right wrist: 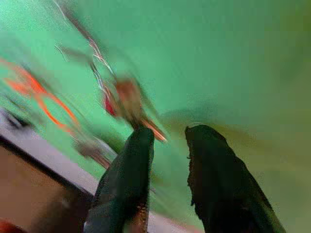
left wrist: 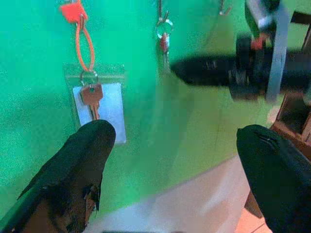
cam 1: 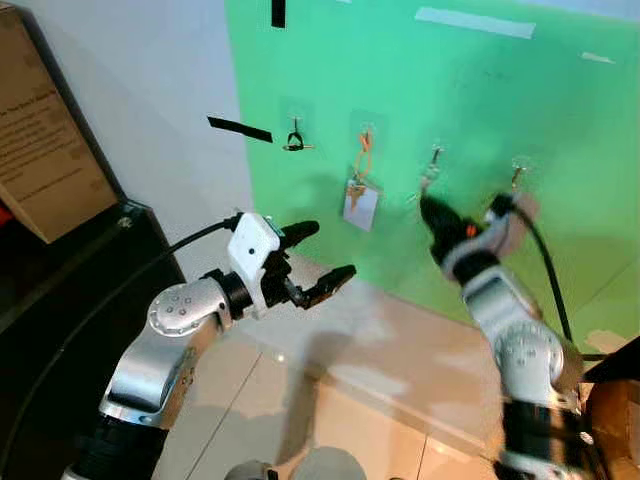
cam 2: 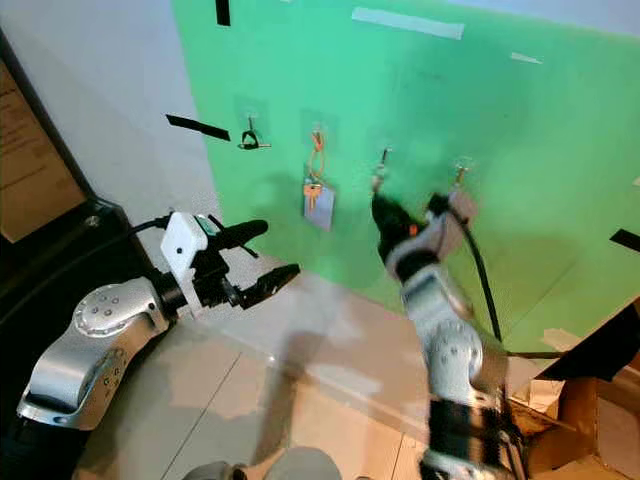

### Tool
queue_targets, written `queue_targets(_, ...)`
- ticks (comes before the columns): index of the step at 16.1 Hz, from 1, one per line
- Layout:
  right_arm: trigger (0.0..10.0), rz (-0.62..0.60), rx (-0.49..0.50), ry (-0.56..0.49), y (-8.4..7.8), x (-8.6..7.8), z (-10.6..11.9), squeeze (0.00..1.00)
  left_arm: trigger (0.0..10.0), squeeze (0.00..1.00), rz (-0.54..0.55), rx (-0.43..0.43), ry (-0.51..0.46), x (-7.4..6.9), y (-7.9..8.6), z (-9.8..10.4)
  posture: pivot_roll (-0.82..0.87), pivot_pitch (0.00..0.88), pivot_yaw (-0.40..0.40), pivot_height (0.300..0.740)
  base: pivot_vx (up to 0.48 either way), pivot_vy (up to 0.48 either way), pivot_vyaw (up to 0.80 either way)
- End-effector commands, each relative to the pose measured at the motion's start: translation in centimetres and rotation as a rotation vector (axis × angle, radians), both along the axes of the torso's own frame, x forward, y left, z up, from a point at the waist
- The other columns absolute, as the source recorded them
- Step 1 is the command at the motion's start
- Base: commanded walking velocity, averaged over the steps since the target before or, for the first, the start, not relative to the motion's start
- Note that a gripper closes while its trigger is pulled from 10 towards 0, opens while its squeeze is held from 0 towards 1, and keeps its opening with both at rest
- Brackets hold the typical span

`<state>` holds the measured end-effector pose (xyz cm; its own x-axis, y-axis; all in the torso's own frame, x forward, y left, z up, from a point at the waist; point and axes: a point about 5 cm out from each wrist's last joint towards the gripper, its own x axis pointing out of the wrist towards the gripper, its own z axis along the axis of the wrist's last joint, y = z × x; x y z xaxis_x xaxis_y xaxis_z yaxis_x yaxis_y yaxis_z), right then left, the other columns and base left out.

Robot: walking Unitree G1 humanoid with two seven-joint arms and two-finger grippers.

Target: Hang keys on a hook

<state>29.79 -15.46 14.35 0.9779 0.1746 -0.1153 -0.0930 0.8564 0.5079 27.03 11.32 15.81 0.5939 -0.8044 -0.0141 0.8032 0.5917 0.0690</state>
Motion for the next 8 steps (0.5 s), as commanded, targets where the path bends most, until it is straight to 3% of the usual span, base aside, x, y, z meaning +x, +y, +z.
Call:
queue_targets(1, 10.0, 0.041, -0.119, -0.019, 0.4, -0.7, -0.1, 1.0, 10.0, 0.24, 0.023, -0.018, -0.023, 0.0, 0.3, 0.7, 0.0, 0.0, 0.025, 0.74, 0.0, 0.0, 0.0)
queue_targets(2, 10.0, 0.055, -0.16, -0.041, 0.2, -1.4, -0.2, 1.0, 10.0, 0.23, 0.06, -0.003, -0.022, 0.1, 0.7, 0.5, 0.0, 0.0, 0.026, 0.74, 0.0, 0.0, 0.0)
queue_targets(3, 10.0, 0.042, -0.292, -0.094, -0.4, -2.8, 0.0, 1.0, 10.0, 0.23, 0.179, 0.051, -0.029, 0.4, 1.9, -0.3, -0.01, 0.0, 0.028, 0.74, 0.0, 0.0, 0.0)
queue_targets(4, 10.0, 0.031, -0.34, -0.098, -0.6, -3.2, 0.0, 1.0, 10.0, 0.23, 0.212, 0.063, -0.035, 0.5, 2.2, -0.5, -0.01, 0.0, 0.028, 0.74, 0.0, 0.0, 0.0)
queue_targets(6, 10.0, -0.005, -0.595, -0.066, -1.6, -5.5, -1.1, 1.0, 10.0, 0.23, 0.336, 0.138, -0.04, 0.2, 3.7, -1.6, -0.02, 0.0, 0.03, 0.74, 0.0, 0.0, -0.79)
queue_targets(8, 10.0, -0.055, -0.555, -0.085, -1.6, -7.2, -1.3, 1.0, 10.0, 0.23, 0.451, 0.112, -0.023, 0.0, 4.2, -1.9, -0.02, 0.0, 0.033, 0.74, 0.0, 0.0, -0.79)
